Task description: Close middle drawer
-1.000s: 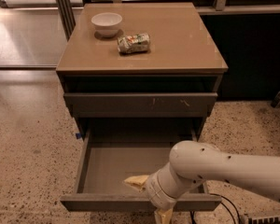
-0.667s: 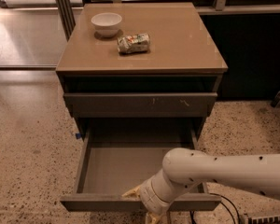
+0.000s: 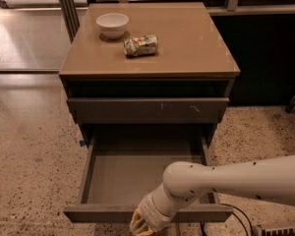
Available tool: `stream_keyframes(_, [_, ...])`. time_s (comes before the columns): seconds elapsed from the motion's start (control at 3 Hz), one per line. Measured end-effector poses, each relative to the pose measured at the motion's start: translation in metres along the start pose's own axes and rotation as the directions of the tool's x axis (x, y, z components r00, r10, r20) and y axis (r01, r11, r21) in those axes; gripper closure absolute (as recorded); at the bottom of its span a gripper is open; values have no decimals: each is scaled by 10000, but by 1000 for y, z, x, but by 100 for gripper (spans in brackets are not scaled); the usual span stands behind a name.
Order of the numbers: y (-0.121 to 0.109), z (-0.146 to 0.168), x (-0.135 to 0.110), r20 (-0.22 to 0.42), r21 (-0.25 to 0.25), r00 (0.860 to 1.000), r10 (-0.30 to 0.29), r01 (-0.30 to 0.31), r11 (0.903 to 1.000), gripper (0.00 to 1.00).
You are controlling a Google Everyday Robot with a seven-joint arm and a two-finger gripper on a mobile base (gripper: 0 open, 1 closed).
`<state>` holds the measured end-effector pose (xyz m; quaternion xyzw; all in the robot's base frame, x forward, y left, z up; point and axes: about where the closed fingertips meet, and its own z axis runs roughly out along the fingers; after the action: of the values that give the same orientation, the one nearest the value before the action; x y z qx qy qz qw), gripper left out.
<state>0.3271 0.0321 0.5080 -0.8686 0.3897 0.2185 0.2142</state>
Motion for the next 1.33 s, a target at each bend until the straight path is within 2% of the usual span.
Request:
stream_keyframes(0.33, [0, 0, 0, 0, 0, 10000, 0, 0, 10000, 99])
stream_keyframes(0.67, [0, 0, 0, 1, -1, 10000, 1, -1, 10000, 100])
stream_keyframes(1.0, [-6, 13, 13, 127, -61, 9996, 240, -240, 9997, 100])
stream_keyframes(1.33, [-18, 38, 38, 319, -75, 9974, 645, -643, 9979, 100])
